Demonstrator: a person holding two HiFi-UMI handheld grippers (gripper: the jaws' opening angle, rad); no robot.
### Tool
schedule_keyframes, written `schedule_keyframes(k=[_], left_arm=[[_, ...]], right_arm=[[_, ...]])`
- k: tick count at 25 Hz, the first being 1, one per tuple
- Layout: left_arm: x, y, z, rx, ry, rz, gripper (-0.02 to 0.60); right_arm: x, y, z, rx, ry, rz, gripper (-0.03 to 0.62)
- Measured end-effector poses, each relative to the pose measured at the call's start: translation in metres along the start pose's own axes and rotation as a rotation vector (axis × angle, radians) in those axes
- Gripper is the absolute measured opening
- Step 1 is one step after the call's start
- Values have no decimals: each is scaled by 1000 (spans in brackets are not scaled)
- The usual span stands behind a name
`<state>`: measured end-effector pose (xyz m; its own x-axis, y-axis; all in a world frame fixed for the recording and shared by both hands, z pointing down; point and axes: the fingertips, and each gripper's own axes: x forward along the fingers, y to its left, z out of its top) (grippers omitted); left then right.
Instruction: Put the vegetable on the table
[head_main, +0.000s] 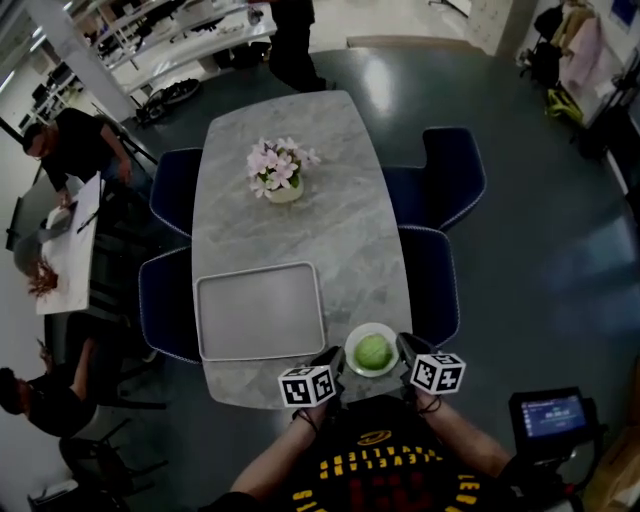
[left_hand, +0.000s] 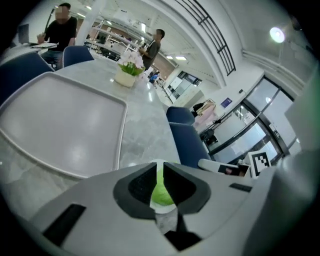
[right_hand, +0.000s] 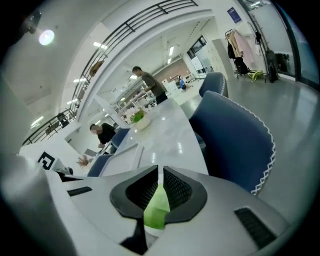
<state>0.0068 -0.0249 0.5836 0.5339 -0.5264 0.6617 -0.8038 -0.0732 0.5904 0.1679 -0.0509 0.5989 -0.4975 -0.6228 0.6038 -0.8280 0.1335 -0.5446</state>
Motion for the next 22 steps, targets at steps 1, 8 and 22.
schedule_keyframes(k=[1,8,22], left_arm=[[-8,-6,11,6,-31,-12,41],[-82,-52,92,106,-261,-165,41],[-254,-136,163,476,-602,-344,41]], right_arm=[[-1,14,12,-6,-21,33,35],[-16,141,74,-144,-140,305,5],[-105,348,133,-420,-479,490,5]])
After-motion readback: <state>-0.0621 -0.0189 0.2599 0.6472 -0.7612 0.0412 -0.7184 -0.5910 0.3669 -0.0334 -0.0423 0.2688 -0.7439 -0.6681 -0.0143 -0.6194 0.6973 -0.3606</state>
